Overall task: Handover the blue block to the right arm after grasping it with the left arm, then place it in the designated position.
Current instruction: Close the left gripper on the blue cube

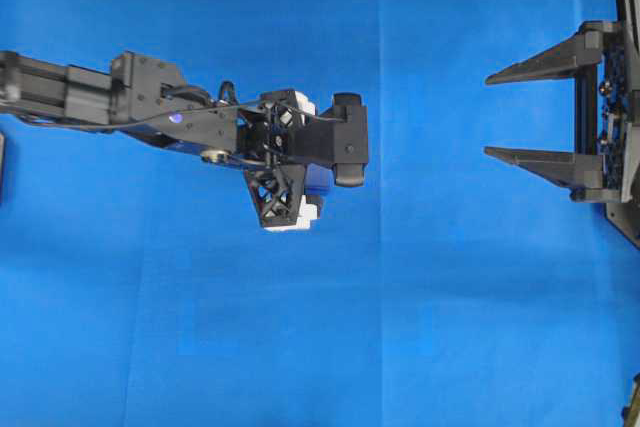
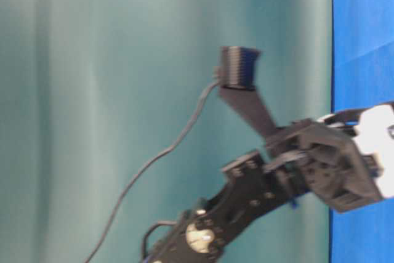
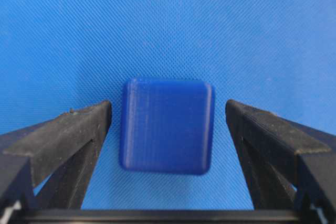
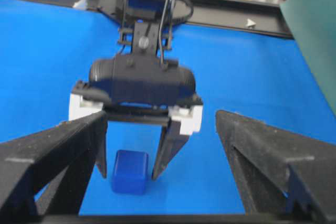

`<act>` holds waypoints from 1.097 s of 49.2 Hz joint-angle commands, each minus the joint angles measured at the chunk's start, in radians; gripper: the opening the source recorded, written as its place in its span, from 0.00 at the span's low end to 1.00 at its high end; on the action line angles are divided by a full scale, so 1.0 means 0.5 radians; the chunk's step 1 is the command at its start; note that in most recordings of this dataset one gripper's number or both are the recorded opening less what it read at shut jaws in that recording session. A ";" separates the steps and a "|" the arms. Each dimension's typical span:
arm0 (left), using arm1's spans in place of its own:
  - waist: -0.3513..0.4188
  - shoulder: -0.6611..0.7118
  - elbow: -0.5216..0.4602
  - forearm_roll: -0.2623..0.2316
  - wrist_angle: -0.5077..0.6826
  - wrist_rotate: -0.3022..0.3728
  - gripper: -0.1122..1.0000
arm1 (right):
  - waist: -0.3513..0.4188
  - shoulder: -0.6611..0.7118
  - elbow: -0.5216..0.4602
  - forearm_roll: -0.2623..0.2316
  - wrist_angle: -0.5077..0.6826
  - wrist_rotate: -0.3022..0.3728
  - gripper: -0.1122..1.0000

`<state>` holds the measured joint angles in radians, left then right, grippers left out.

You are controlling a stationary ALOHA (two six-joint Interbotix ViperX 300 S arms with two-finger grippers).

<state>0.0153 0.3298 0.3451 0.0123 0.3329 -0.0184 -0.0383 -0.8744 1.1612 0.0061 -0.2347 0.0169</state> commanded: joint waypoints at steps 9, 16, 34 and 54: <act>-0.006 0.003 -0.021 0.003 -0.031 0.003 0.93 | -0.003 0.025 -0.037 0.003 -0.015 0.000 0.97; -0.009 0.006 -0.031 0.003 -0.028 0.006 0.92 | -0.003 0.025 -0.034 0.003 -0.015 0.000 0.97; -0.028 0.006 -0.043 0.003 -0.031 0.021 0.53 | -0.003 0.031 -0.037 0.003 -0.015 0.000 0.97; -0.028 -0.150 -0.104 0.003 0.212 0.043 0.53 | -0.003 0.031 -0.037 0.003 -0.015 0.000 0.97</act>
<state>0.0046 0.3283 0.3283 0.0123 0.3973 0.0000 -0.0383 -0.8636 1.1612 0.0061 -0.2347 0.0169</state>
